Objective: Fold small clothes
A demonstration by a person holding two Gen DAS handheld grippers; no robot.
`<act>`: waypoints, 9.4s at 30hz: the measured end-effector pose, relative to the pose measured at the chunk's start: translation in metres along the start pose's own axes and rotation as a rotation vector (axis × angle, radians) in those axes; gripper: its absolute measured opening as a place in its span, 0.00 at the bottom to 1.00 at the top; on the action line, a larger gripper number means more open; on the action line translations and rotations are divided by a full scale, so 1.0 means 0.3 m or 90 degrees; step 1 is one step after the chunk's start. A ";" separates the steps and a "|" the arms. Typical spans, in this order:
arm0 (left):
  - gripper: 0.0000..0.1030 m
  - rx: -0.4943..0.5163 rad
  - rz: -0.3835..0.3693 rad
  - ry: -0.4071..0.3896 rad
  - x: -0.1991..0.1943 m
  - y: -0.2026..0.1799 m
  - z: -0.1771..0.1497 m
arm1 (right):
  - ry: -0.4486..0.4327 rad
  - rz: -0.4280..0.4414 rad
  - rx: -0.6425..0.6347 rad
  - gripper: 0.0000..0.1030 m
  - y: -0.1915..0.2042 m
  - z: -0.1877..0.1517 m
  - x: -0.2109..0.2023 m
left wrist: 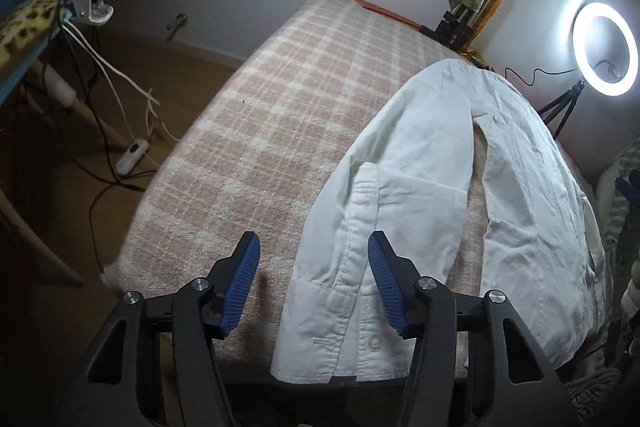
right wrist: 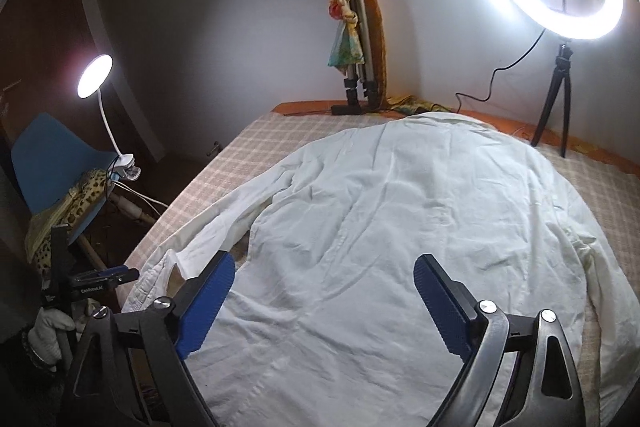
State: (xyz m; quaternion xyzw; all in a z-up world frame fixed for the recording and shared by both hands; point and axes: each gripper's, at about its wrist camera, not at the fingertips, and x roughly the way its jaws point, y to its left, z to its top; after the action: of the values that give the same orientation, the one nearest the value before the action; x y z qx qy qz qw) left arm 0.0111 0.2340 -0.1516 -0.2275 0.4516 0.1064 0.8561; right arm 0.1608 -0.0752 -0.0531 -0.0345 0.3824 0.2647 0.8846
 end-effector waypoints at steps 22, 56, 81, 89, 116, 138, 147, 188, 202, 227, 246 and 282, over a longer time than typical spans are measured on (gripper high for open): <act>0.02 -0.019 -0.176 -0.001 0.012 -0.064 0.031 | 0.206 0.091 0.070 0.62 0.163 0.316 0.739; 0.01 0.351 -0.264 0.017 -0.118 -0.600 -0.169 | 0.223 0.049 0.125 0.01 -0.057 0.388 0.741; 0.47 0.359 -0.244 0.003 -0.164 -0.527 -0.231 | 0.215 -0.031 -0.013 0.30 -0.015 0.271 0.606; 0.44 0.254 -0.215 0.089 -0.046 -0.441 -0.283 | 0.232 0.060 -0.114 0.30 0.174 0.043 0.368; 0.56 0.192 -0.157 -0.009 -0.111 -0.385 -0.291 | 0.302 -0.013 -0.231 0.33 0.251 -0.170 0.390; 0.05 0.177 -0.229 0.063 -0.013 -0.432 -0.280 | 0.351 -0.066 -0.081 0.57 0.383 0.142 0.809; 0.03 0.189 -0.261 0.049 -0.043 -0.460 -0.291 | 0.360 -0.103 -0.131 0.47 0.406 0.129 0.862; 0.11 0.455 -0.391 0.071 -0.160 -0.861 -0.403 | 0.183 0.002 0.231 0.00 -0.453 0.008 0.403; 0.11 0.401 -0.254 0.020 -0.065 -0.824 -0.284 | 0.137 -0.017 0.166 0.29 -0.436 0.013 0.269; 0.45 0.479 -0.323 0.042 -0.002 -1.140 -0.328 | -0.007 -0.242 0.258 0.51 -1.004 -0.237 -0.361; 0.45 0.488 -0.330 0.111 0.147 -1.295 -0.355 | 0.048 -0.105 0.361 0.10 -1.302 -0.504 -0.378; 0.45 0.398 -0.334 0.069 0.099 -1.172 -0.282 | 0.105 0.086 0.125 0.37 -0.554 -0.327 -0.260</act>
State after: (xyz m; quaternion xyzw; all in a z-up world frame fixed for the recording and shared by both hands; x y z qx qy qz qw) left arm 0.1029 -0.1149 -0.1141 -0.0694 0.4334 -0.2701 0.8570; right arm 0.1342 -0.2781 -0.0916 0.0566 0.4792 0.2814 0.8295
